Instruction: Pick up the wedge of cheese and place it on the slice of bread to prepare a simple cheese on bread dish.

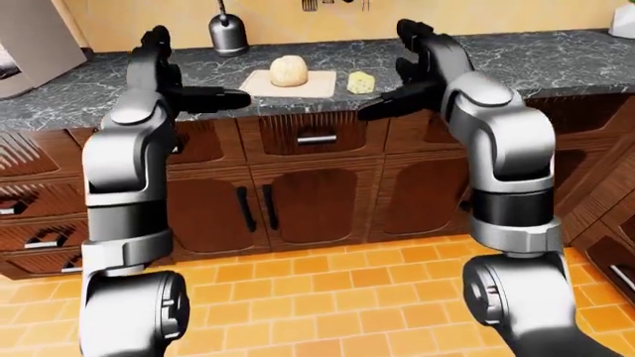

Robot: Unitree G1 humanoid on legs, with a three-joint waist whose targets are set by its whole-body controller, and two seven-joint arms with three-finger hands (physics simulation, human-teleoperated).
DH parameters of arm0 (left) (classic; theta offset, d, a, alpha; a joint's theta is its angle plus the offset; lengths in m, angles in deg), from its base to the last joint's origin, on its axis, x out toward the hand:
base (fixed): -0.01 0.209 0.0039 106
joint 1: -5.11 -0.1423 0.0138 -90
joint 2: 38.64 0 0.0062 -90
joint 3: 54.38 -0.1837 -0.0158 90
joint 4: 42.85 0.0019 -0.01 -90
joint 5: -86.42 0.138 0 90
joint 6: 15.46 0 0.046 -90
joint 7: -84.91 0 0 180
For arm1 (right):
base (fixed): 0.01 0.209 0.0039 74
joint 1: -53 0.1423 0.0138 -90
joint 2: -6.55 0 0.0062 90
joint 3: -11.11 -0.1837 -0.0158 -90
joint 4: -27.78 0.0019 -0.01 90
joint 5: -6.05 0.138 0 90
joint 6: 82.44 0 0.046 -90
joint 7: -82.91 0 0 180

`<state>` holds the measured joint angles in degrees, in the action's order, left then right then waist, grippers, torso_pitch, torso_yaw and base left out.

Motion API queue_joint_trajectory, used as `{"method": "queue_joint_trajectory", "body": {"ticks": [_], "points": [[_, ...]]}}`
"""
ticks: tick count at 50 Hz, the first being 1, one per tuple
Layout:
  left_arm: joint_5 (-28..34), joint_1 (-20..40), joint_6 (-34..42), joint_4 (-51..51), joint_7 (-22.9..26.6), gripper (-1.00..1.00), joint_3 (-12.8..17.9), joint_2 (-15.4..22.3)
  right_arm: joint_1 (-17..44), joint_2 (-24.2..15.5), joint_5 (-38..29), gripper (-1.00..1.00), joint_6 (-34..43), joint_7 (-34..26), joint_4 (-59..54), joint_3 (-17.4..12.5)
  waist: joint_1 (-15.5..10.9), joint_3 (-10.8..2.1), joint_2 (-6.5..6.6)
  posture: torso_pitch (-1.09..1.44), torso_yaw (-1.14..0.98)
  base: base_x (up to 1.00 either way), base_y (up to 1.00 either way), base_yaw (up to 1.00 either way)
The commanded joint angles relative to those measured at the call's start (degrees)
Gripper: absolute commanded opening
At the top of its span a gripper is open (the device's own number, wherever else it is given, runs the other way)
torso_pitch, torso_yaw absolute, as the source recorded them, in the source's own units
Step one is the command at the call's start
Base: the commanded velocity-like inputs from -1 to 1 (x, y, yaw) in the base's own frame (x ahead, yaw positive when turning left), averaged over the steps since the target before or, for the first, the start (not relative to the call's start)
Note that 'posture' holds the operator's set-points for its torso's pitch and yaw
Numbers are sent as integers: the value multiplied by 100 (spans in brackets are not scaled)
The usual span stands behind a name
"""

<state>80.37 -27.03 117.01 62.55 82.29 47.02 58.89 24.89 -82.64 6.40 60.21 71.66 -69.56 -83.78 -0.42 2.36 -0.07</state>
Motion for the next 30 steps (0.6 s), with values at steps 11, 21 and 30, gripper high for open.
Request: {"method": "queue_joint_trajectory", "body": {"ticks": [11, 21, 30], "points": [[-23, 524, -116, -150, 12, 100, -3, 213, 381, -129, -90, 100, -26, -30, 256, -93, 11, -191, -95, 0, 0, 13, 0, 0], [29, 570, -100, -183, 5, 100, -36, 192, 376, -132, -118, 100, 11, -81, 285, -98, 109, -171, 498, 0, 0, 8, 0, 0], [41, 603, -74, -204, 2, 100, -22, 199, 420, -127, -124, 100, 65, -104, 292, -95, 35, -147, 19, 0, 0, 12, 0, 0]]}}
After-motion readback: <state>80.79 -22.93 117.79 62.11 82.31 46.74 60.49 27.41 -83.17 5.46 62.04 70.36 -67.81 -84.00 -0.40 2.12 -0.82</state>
